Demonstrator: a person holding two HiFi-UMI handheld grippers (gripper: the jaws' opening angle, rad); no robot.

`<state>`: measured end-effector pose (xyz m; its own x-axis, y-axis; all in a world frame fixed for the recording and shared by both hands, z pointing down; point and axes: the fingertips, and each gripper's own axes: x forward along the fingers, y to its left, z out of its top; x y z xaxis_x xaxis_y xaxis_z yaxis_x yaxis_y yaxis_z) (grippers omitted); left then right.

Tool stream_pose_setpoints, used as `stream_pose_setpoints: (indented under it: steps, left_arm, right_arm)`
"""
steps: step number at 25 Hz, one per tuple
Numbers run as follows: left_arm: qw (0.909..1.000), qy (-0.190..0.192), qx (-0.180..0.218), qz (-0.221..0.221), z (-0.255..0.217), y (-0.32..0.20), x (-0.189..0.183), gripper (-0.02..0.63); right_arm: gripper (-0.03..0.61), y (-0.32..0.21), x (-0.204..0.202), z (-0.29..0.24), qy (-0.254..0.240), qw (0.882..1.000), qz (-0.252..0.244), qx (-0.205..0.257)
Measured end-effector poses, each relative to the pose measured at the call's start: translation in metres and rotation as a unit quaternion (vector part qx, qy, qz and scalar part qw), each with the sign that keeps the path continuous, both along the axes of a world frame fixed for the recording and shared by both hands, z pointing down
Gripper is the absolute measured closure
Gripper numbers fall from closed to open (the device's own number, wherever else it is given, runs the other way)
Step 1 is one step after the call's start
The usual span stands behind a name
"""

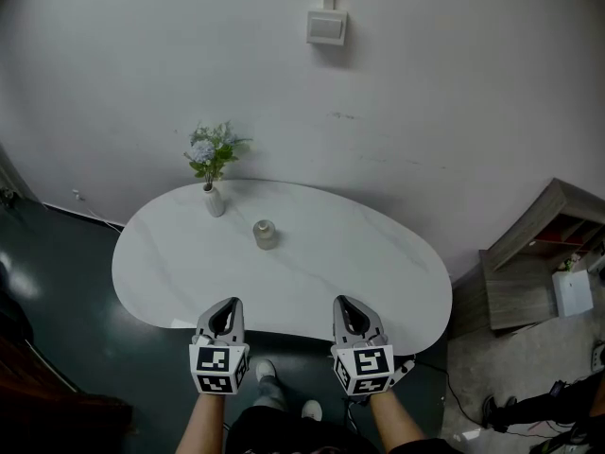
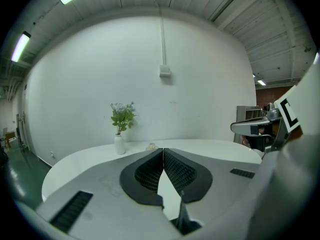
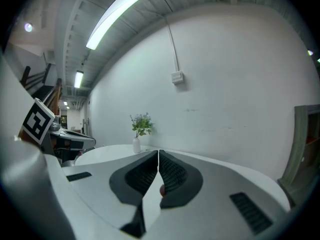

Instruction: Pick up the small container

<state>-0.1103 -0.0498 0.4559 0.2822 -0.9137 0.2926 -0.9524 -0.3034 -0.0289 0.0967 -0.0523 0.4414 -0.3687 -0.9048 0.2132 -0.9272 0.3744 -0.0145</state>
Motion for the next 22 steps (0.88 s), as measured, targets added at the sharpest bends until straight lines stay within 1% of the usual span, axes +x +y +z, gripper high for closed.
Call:
stream_pose_setpoints:
  steps: [12, 22]
  left_arm:
    - [0.9995, 0.014, -0.023, 0.018, 0.018, -0.061, -0.022, 0.601]
    - [0.9979, 0.020, -0.036, 0.050, 0.023, -0.107, -0.045, 0.601]
  right_arm:
    - [0.511, -0.055, -0.030, 0.009, 0.010, 1.000, 0.014, -0.018]
    - [0.511, -0.092, -0.057, 0.011, 0.016, 0.998, 0.046, -0.030]
